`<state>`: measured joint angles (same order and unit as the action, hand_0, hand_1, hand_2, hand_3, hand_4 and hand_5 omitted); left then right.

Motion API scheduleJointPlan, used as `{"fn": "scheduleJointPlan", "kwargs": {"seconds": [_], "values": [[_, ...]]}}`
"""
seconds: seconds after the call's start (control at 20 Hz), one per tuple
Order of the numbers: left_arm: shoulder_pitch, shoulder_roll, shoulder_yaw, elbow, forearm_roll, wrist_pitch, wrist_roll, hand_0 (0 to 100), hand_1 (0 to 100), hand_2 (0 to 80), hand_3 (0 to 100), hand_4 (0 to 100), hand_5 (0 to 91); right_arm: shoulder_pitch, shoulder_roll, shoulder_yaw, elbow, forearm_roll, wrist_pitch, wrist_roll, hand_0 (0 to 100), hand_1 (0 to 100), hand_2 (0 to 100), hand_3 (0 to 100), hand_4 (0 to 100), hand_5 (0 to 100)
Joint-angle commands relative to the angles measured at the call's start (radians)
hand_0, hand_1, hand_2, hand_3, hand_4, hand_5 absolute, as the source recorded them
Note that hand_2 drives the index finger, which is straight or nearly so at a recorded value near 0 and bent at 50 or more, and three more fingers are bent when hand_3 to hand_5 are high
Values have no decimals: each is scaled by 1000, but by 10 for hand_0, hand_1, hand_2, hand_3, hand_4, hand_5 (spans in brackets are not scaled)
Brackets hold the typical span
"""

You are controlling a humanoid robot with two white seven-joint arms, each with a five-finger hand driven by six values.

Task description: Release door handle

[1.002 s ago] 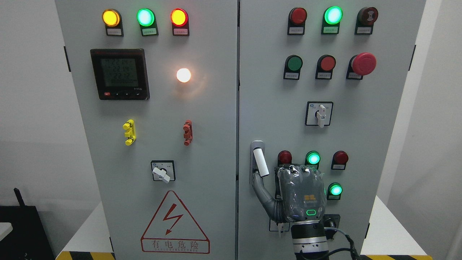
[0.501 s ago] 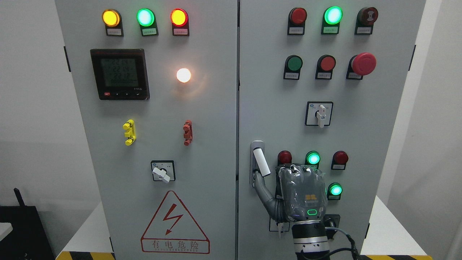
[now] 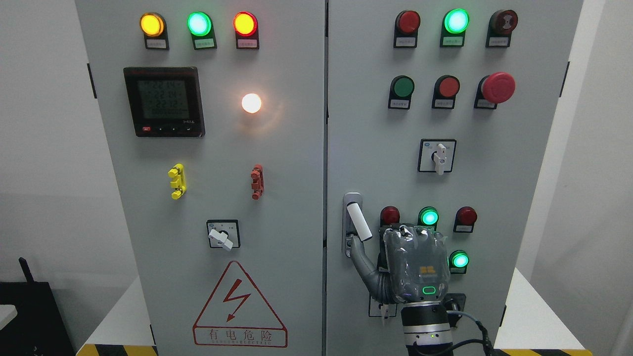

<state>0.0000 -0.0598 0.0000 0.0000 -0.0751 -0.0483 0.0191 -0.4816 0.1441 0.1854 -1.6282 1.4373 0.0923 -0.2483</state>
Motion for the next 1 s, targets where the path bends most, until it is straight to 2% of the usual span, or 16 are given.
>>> {"fn": "scheduleJointPlan", "kwargs": {"seconds": [0.0,0.95], "values": [[-3,0,2,9,0,-1,-1,120,389,0,0,0,0,2,-1,-6,-1,0,0,0,518,102,1000,1000,1000,1000],[-3,0,2,9,0,-1,1,120,389,0,0,0,0,2,-6,-20,1,0,0,-2,522,100,1000,1000,1000,1000]]}}
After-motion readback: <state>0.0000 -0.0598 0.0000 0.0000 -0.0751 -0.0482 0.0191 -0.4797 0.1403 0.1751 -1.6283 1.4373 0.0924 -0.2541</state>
